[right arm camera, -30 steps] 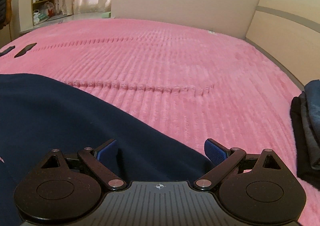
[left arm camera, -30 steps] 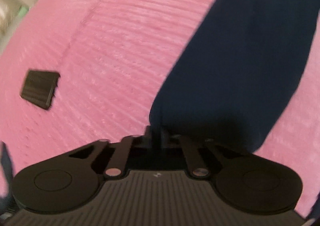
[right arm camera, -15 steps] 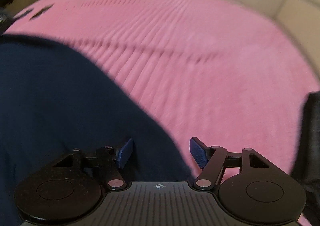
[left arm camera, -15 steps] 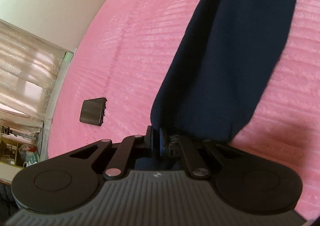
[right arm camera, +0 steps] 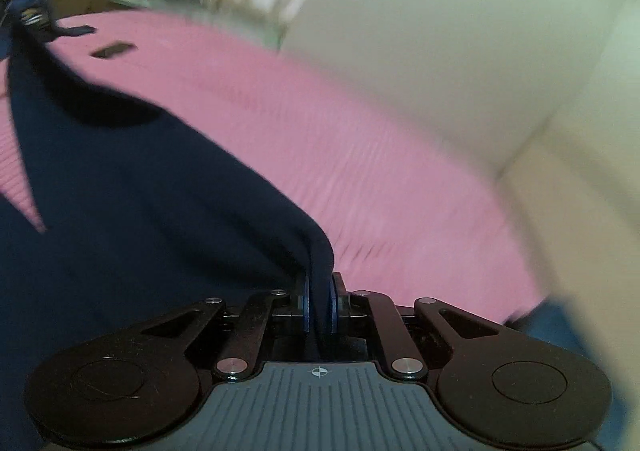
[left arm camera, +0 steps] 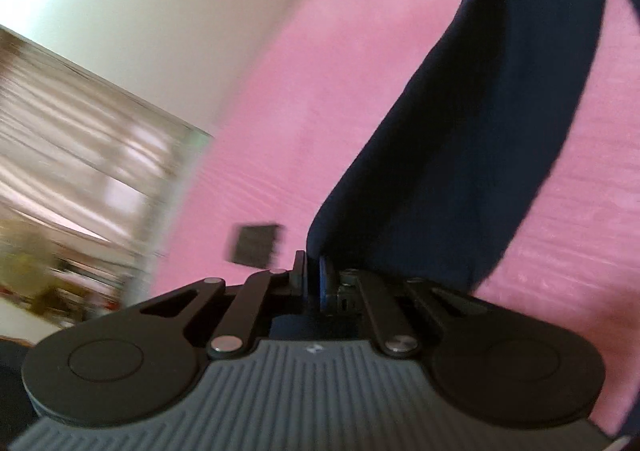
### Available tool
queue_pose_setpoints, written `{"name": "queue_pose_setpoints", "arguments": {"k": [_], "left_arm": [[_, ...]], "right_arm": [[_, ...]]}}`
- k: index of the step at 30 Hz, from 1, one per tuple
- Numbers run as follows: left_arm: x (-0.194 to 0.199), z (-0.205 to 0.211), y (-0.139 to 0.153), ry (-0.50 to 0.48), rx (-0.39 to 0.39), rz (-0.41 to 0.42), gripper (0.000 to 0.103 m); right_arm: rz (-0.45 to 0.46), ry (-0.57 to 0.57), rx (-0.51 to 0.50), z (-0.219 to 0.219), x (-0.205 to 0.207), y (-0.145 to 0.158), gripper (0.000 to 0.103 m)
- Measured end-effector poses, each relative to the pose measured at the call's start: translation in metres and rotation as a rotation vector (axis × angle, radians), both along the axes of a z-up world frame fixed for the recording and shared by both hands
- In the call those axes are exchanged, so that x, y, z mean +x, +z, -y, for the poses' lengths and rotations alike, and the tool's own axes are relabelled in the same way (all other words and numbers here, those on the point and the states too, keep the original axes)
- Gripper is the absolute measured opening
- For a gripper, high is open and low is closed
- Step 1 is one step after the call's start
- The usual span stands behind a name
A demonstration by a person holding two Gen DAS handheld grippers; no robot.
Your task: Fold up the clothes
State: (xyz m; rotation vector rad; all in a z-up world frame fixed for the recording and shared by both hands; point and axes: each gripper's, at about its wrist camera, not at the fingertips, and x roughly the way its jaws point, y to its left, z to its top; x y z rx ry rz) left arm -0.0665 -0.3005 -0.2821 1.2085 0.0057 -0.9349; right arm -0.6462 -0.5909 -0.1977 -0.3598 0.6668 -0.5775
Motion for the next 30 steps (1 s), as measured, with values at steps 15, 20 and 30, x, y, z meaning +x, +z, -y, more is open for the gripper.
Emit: {"name": "queue_pose_setpoints", "arguments": {"k": [15, 20, 30], "left_arm": [[-0.174, -0.196, -0.109, 0.111, 0.181, -0.104, 0.003], [-0.17, -0.204, -0.102, 0.199, 0.118, -0.136, 0.003], [-0.181, -0.206, -0.086, 0.201, 0.076, -0.15, 0.003]], "right_arm": [[-0.062, -0.184, 0.179, -0.164, -0.12, -0.109, 0.041], [0.226, -0.38, 0.405, -0.157, -0.152, -0.095, 0.083], [0.819, -0.757, 0.907, -0.091, -0.192, -0.098, 0.018]]}}
